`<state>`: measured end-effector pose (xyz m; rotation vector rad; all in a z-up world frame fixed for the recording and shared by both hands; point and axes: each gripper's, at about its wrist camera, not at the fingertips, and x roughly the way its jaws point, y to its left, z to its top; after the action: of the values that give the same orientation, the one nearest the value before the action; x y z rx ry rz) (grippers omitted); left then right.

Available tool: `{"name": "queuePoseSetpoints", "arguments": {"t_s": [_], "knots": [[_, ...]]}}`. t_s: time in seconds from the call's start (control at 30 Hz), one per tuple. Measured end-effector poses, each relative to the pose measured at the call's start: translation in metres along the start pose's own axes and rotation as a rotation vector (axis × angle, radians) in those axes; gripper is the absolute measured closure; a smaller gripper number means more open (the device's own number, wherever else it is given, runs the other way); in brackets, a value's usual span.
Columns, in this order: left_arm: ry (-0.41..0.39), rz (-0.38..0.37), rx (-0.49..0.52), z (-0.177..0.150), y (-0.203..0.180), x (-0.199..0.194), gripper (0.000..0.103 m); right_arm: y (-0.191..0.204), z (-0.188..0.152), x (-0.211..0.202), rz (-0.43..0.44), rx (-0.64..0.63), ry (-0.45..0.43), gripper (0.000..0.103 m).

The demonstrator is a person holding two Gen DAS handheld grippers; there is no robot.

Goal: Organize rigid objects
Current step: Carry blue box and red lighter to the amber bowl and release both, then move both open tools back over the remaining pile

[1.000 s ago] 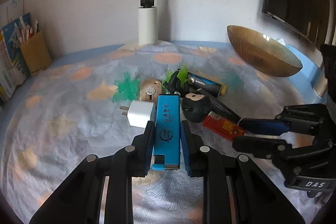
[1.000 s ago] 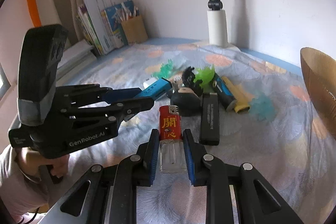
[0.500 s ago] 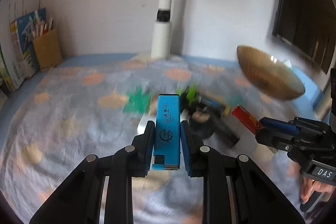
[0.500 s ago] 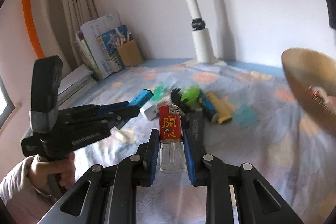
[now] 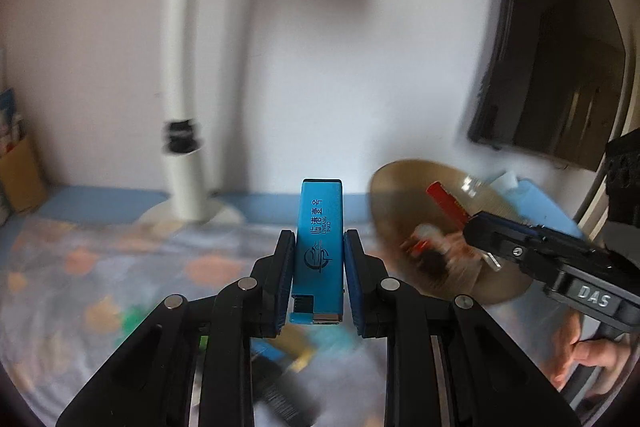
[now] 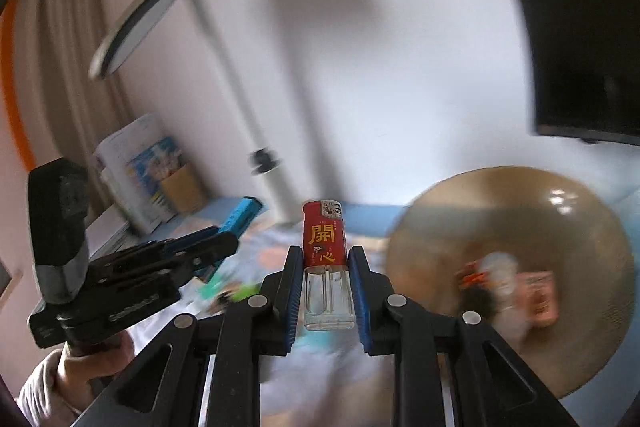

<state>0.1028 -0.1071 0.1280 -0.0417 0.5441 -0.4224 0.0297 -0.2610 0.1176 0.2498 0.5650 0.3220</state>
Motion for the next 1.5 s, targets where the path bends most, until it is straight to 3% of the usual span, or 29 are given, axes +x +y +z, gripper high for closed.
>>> {"name": "queuePoseSetpoints", "arguments": {"t_s": [0.23,0.5,0.7,0.83,0.9,0.93,0.97,1.07,1.23,1.5], "knots": [[0.03,-0.074,-0.003,0.017,-0.052,0.05,0.082,-0.084,0.022,-0.006,-0.101,0.119,0.0,0.081],[0.079,-0.108,0.032,0.014,-0.085,0.09,0.082,-0.145,0.022,-0.003,-0.206,0.177,0.03,0.081],[0.103,-0.108,0.036,0.01,-0.095,0.104,0.082,-0.17,0.02,0.0,-0.243,0.221,0.055,0.081],[0.113,-0.111,0.059,0.009,-0.099,0.107,0.08,-0.166,0.018,0.008,-0.273,0.216,0.066,0.08],[0.124,-0.119,0.085,0.011,-0.103,0.106,0.05,-0.168,0.019,0.011,-0.264,0.228,0.089,0.06],[0.143,-0.135,0.091,0.011,-0.104,0.107,0.006,-0.17,0.019,0.013,-0.261,0.243,0.106,0.027],[0.175,-0.149,0.088,0.012,-0.105,0.108,0.0,-0.17,0.019,0.013,-0.259,0.255,0.107,0.006],[0.181,-0.139,0.085,0.013,-0.105,0.102,0.0,-0.167,0.02,0.001,-0.242,0.278,0.06,0.004],[0.157,-0.083,0.087,0.015,-0.1,0.084,0.0,-0.161,0.021,-0.008,-0.21,0.343,0.054,0.002],[0.122,0.012,0.05,0.012,-0.062,0.038,0.0,-0.132,0.026,-0.029,-0.175,0.414,0.005,0.0]]}}
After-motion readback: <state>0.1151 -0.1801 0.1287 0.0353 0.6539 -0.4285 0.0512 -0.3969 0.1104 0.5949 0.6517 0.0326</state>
